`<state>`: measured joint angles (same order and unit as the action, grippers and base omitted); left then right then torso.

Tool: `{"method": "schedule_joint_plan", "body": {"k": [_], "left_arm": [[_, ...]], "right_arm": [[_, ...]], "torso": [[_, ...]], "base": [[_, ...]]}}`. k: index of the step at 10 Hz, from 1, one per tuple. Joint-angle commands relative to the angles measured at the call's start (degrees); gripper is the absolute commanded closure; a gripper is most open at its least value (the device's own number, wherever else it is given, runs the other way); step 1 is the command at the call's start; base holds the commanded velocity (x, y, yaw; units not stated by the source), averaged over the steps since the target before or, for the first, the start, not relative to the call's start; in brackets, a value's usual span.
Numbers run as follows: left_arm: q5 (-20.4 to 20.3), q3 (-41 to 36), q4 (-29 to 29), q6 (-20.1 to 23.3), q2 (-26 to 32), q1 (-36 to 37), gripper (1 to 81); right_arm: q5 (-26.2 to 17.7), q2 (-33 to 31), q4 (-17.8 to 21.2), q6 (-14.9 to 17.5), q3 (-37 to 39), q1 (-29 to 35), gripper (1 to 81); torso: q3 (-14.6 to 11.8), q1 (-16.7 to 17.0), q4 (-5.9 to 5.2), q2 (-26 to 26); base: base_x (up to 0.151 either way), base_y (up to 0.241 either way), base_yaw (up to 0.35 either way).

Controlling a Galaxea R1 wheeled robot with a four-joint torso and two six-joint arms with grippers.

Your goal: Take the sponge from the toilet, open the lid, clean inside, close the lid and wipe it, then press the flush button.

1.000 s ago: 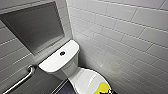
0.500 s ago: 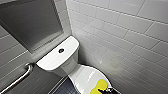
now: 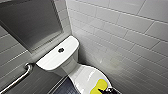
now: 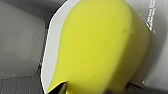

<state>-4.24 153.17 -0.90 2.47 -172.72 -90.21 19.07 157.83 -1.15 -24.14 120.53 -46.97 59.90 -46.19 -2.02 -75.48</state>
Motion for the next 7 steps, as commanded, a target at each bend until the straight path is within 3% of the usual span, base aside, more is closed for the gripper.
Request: {"method": "schedule_joint_plan", "body": {"k": [1,4,5,7], "left_arm": [[5.4,-0.1,-0.5,-0.2,0.0,-2.8,1.0],[5.4,-0.1,-0.5,-0.2,0.0,-2.7,1.0],[5.3,-0.1,-0.5,-0.2,-0.1,-2.8,1.0],[5.4,-0.1,-0.5,-0.2,-0.2,-2.8,1.0]], "right_arm": [[-5.5,-0.2,1.0,-0.3,0.4,2.9,1.0],[-5.5,-0.4,0.7,-0.3,0.4,2.6,1.0],[-5.5,-0.4,0.7,-0.3,0.4,2.4,81.1],[-5.4,-0.6,0.7,-0.3,0.4,2.4,81.1]], "torso": [[0.0,0.0,0.0,0.0],[0.0,0.0,0.0,0.0],[0.0,0.0,0.0,0.0],[0.0,0.0,0.0,0.0]], "base": [[0.0,0.0,0.0],[0.0,0.0,0.0],[0.0,0.0,0.0],[0.0,0.0,0.0]]}}
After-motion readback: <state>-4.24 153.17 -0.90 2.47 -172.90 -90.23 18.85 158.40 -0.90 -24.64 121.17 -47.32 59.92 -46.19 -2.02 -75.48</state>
